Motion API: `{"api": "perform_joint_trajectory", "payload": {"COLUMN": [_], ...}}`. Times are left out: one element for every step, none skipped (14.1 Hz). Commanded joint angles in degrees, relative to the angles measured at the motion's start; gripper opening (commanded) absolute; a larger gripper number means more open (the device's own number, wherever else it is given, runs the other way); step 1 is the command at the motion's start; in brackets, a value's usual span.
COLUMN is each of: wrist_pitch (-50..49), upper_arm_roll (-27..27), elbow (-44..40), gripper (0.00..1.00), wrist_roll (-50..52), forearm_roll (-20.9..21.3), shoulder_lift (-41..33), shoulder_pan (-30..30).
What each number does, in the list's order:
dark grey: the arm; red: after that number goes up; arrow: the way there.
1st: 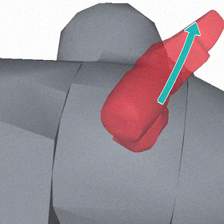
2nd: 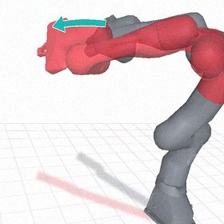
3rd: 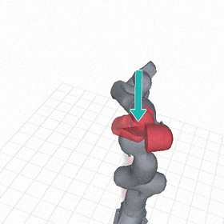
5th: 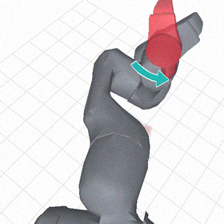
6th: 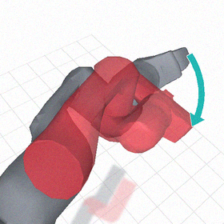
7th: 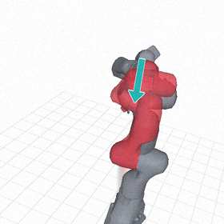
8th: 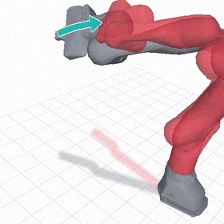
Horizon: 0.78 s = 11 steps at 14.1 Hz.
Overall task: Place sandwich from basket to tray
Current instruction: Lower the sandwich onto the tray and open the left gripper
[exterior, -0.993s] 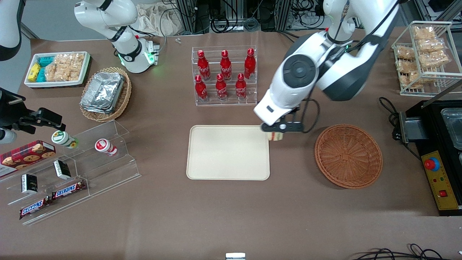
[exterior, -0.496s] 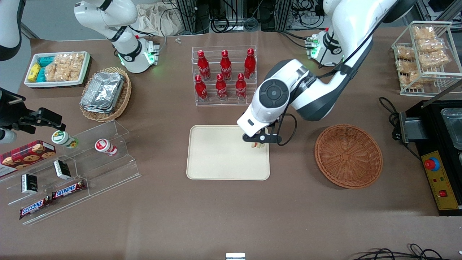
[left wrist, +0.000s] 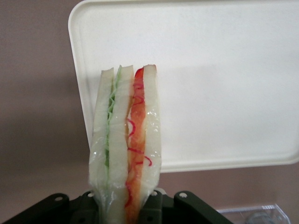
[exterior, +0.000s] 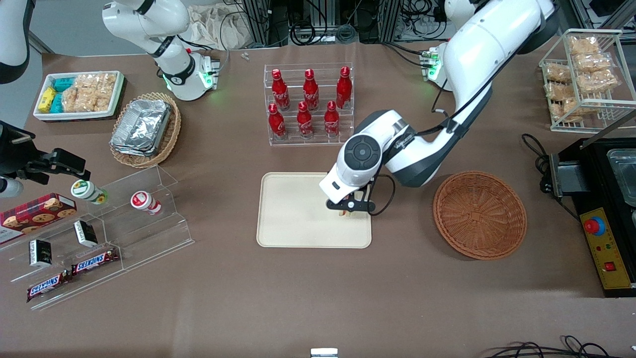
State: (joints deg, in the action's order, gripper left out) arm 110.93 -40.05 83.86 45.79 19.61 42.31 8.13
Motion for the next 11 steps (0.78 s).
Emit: {"api": "perform_joint_trajectory", "payload": {"wrist_pitch": [2.00,3.75,5.42,6.49,7.11,7.29,7.37,7.81,7.90,7.90,7.90], "upper_arm_roll": [1.02,1.90,3.30,4.44,5.41,6.20,6.82,6.91,6.91,6.91,6.91], "elbow": [-1.42,-1.42,-1.25,-1.24,-1.33,-1.33,-1.42,-1.42,-1.42,-1.33,-1.42], "gripper": [0.00,0.00,0.00,0.00,0.00,0.00,0.00,0.02,0.09,0.29,0.41], "wrist_roll": [1.59,1.50,1.50,1.50,1.59,1.59,1.59,1.59,1.50,1.41,1.59], "forearm_roll": [3.24,3.68,4.29,4.56,5.00,5.09,5.18,5.27,5.27,5.27,5.27], "shoulder_lift": [3.56,3.91,4.26,5.23,5.67,6.02,6.46,6.73,6.64,6.64,6.55], "shoulder_pan": [0.57,0.66,1.09,1.97,3.02,3.99,4.26,4.26,4.26,4.17,4.17]}}
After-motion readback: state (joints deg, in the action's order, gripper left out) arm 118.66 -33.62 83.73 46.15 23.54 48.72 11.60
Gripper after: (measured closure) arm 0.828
